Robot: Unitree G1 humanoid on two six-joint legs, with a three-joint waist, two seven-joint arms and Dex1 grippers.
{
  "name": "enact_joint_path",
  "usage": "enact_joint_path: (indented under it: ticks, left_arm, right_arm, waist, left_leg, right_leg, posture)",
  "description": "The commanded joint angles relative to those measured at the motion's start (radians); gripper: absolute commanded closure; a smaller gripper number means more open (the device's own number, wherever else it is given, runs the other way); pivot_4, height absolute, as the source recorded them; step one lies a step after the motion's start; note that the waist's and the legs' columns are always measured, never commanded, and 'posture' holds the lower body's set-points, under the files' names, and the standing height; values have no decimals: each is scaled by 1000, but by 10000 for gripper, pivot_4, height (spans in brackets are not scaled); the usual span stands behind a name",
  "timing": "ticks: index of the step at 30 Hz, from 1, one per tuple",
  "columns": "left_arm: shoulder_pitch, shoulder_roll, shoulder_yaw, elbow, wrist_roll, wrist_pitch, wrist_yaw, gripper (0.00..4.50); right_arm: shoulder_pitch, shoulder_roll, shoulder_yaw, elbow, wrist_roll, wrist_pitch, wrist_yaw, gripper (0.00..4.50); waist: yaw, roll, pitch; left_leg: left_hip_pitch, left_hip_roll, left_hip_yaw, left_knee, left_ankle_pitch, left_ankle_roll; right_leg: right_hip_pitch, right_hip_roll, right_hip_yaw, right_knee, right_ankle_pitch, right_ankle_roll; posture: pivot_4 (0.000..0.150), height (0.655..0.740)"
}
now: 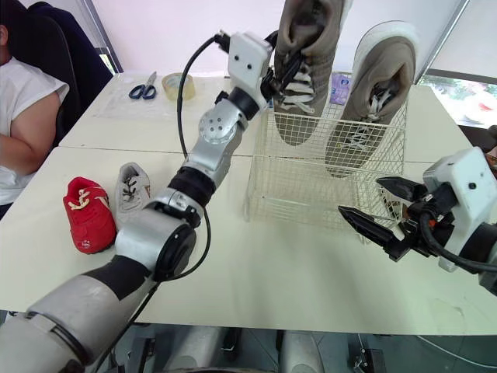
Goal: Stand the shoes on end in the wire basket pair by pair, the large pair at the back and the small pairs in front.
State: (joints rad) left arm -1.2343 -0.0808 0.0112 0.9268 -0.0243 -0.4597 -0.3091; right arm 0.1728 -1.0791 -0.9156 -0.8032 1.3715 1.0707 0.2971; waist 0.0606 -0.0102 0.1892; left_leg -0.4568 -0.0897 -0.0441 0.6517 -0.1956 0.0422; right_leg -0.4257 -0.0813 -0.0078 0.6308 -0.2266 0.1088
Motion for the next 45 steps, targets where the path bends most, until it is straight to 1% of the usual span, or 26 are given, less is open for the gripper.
enact_joint_path:
  ticks: [1, 2, 5, 8, 10, 13, 16, 17, 20, 21, 22, 25, 27, 29, 31, 33, 36, 38, 42, 45]
  left_arm:
    - [76, -16, -32, -224, -22, 92, -22, 1203]
    - [110, -19, -40, -295, -27, 131, -24, 537]
    - [212, -4, -60, -530, -51, 271, -40, 537]
    - [275, 20, -74, -692, -75, 394, -70, 537]
    - [317, 56, -89, -805, -107, 478, -118, 537]
    - [345, 107, -106, -902, -140, 552, -181, 537]
    - [351, 157, -92, -963, -180, 617, -222, 537]
    - [353, 179, -80, -991, -204, 652, -235, 537]
    - [366, 258, -28, -1094, -342, 825, -290, 537]
    - [368, 277, -5, -1122, -389, 889, -287, 537]
    - [372, 295, 28, -1152, -448, 973, -269, 537]
    - [399, 357, 134, -1210, -589, 1170, -214, 537]
    - [415, 386, 176, -1225, -639, 1246, -184, 537]
    - [454, 415, 214, -1259, -697, 1304, -169, 537]
    - [523, 450, 234, -1324, -767, 1356, -185, 537]
    - [622, 479, 233, -1410, -828, 1387, -208, 537]
    - [750, 497, 214, -1524, -901, 1411, -198, 537]
    - [802, 504, 200, -1575, -932, 1419, -182, 537]
    - [901, 520, 188, -1671, -1047, 1455, -134, 537]
    - [947, 542, 169, -1714, -1107, 1461, -100, 537]
  right_arm:
    - [-15, -14, 13, 17, -34, -43, 19, 0]
    - [-17, -13, 22, 21, -41, -48, 26, 0]
    - [-27, -12, 50, 34, -61, -61, 40, 0]
    - [-29, -9, 70, 40, -75, -69, 51, 0]
    - [-30, -7, 85, 48, -86, -74, 62, 0]
    - [-36, -6, 118, 64, -114, -82, 76, 0]
    - [-33, 2, 132, 71, -126, -82, 86, 0]
    - [-26, 14, 126, 75, -134, -83, 82, 0]
    - [18, 65, 94, 103, -211, -106, 82, 0]
    - [24, 83, 79, 120, -212, -114, 90, 0]
    - [24, 107, 46, 146, -186, -123, 101, 0]
    - [36, 139, -32, 197, -196, -145, 139, 0]
    - [32, 145, -62, 235, -217, -165, 149, 0]
    - [16, 156, -87, 288, -253, -197, 142, 0]
    - [-4, 168, -85, 353, -316, -233, 113, 0]
    - [-31, 190, -48, 411, -416, -291, 60, 0]
    - [-52, 231, 26, 461, -545, -362, 15, 0]
    - [-59, 251, 65, 472, -585, -378, 10, 0]
    - [-44, 298, 151, 490, -652, -393, 18, 0]
    - [-19, 324, 188, 496, -680, -399, 47, 0]
  waist:
    - [1, 0, 0]
    - [3, 0, 0]
    - [3, 0, 0]
    - [3, 1, 0]
    - [3, 1, -1]
    - [3, 2, -1]
    - [3, 2, -1]
    - [3, 2, -1]
    - [2, 2, -1]
    - [2, 2, -1]
    - [1, 2, -1]
    - [0, 3, -2]
    - [0, 3, -2]
    - [-1, 3, -2]
    - [-6, 3, -2]
    - [-18, 3, -2]
    - [-23, 3, -2]
    - [-23, 4, -2]
    - [-23, 13, -8]
    - [-22, 14, -9]
  left_leg:
    - [0, 0, 0, 0, 0, 0]
    - [0, 0, 0, 0, 0, 0]
    - [0, 0, 0, 0, 0, 0]
    - [0, 0, 0, 0, 0, 0]
    - [0, 0, 0, 0, 0, 0]
    - [1, 0, 1, 0, 0, 0]
    - [1, 0, 1, 1, 0, 1]
    - [1, 0, 1, 1, 0, 1]
    - [1, 1, 1, 1, 0, 1]
    - [2, 1, 1, 0, 0, 1]
    - [2, 1, 1, 0, 1, 1]
    - [3, 1, 2, 0, 1, 1]
    - [8, 1, 2, -1, 1, 1]
    - [14, 1, 2, -2, 0, 1]
    - [17, 1, 2, -3, 0, -1]
    - [17, 1, 2, -3, -1, -2]
    - [17, 1, 3, -4, -2, -2]
    - [17, 1, 3, -5, -2, -2]
    - [17, 1, 3, -5, -2, -3]
    - [18, 1, 3, -6, -2, -3]
  right_leg:
    - [0, 0, 0, 0, 0, 0]
    - [0, 0, 0, 0, 0, 0]
    - [0, 0, 1, 0, 0, 0]
    - [0, 0, 1, 0, 0, 0]
    - [0, 0, 1, 0, 0, 0]
    - [0, 0, 1, 0, 0, -1]
    - [1, 1, 1, 0, -1, -4]
    - [1, 1, 1, 0, -1, -4]
    - [1, 1, 1, 0, -1, -4]
    - [1, 1, 2, 0, -1, -4]
    - [1, 1, 2, 0, -1, -4]
    - [2, 2, 2, 0, -1, -4]
    - [5, 2, 2, 0, -1, -4]
    - [11, 2, 2, -1, -2, -4]
    - [15, 2, 2, -2, -2, -5]
    - [15, 1, 3, -3, -2, -5]
    - [15, 1, 3, -5, -2, -5]
    - [14, 1, 4, -4, -2, -5]
    - [14, 1, 4, -4, -2, -5]
    - [14, 1, 4, -4, -3, -6]
  posture:
    - [1500, 7400]
    - [1500, 7400]
    - [1500, 7400]
    - [1500, 7400]
    - [1500, 7400]
    - [1500, 7400]
    - [1500, 7400]
    - [1500, 7400]
    - [1500, 7400]
    - [1500, 7400]
    - [1500, 7400]
    - [1500, 7400]
    - [1500, 7400]
    - [1500, 7400]
    - [1500, 7400]
    - [1500, 7400]
    - [1500, 7400]
    - [1500, 7400]
    - [1500, 7400]
    - [1500, 7400]
